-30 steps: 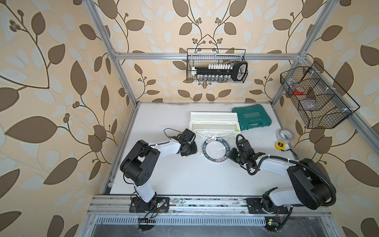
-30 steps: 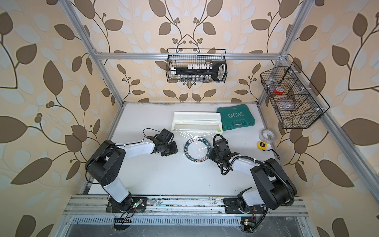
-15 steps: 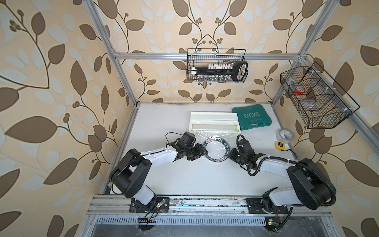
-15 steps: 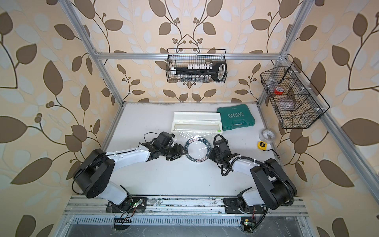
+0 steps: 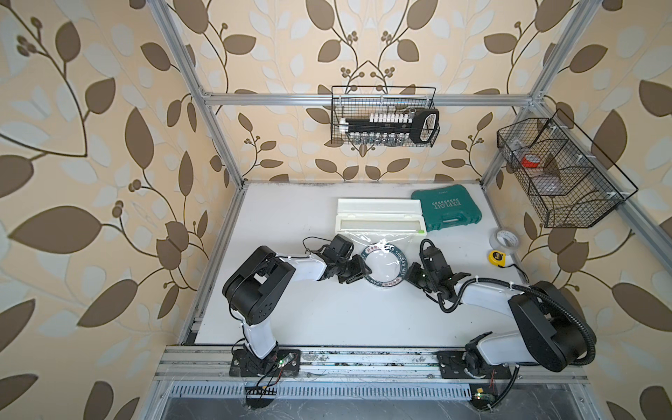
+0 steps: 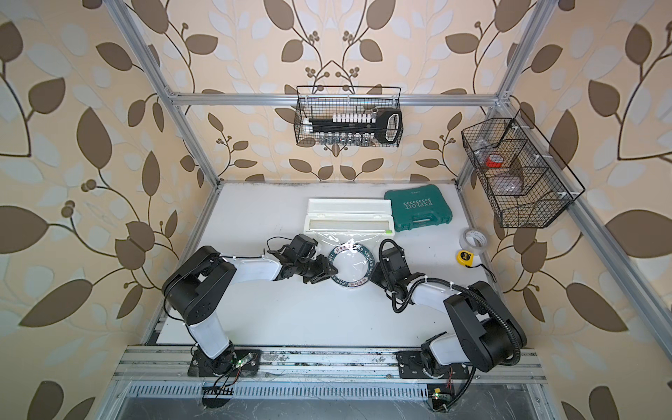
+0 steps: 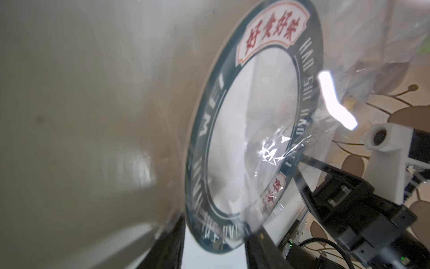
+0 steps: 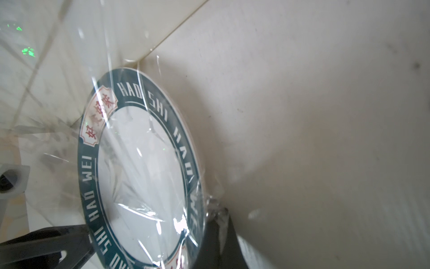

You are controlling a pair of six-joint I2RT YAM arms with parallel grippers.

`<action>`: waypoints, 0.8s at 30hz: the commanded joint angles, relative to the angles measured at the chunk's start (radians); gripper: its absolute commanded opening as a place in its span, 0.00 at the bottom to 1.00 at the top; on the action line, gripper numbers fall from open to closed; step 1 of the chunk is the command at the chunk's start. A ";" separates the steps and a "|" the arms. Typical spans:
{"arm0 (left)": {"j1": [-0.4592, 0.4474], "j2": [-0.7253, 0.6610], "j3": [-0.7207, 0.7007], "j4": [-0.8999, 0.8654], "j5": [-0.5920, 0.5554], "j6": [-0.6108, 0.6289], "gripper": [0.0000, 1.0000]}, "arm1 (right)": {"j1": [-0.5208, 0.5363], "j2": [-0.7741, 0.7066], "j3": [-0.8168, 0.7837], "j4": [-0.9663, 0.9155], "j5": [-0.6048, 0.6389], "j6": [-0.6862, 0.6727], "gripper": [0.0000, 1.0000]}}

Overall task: Wrap the plate with plastic wrap
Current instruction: Pick up the plate at the center of the board.

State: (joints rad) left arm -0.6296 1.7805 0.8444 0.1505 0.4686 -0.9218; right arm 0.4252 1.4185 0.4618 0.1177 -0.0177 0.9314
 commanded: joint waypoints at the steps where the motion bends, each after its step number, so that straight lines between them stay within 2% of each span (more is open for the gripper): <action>1: -0.015 0.040 -0.029 0.092 0.023 -0.038 0.42 | -0.002 0.018 -0.035 -0.019 -0.005 0.018 0.00; 5: -0.032 0.037 -0.119 0.356 0.079 -0.175 0.47 | -0.002 0.036 -0.043 -0.001 -0.016 0.027 0.00; 8: -0.036 0.036 -0.142 0.439 0.078 -0.216 0.43 | -0.002 0.034 -0.053 0.011 -0.018 0.032 0.00; 14: -0.033 0.037 -0.153 0.477 0.058 -0.241 0.25 | -0.005 0.000 -0.081 0.045 -0.038 0.041 0.00; 19: -0.031 -0.008 -0.176 0.500 0.068 -0.307 0.02 | -0.061 -0.125 -0.171 0.167 -0.102 0.024 0.00; 24: -0.030 -0.054 -0.179 0.474 0.142 -0.340 0.00 | -0.140 -0.217 -0.200 0.271 -0.206 -0.003 0.00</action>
State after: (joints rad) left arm -0.6552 1.7939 0.6640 0.5907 0.5438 -1.2354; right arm 0.3126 1.2400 0.2691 0.2897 -0.1497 0.9459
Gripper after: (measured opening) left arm 0.071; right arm 0.047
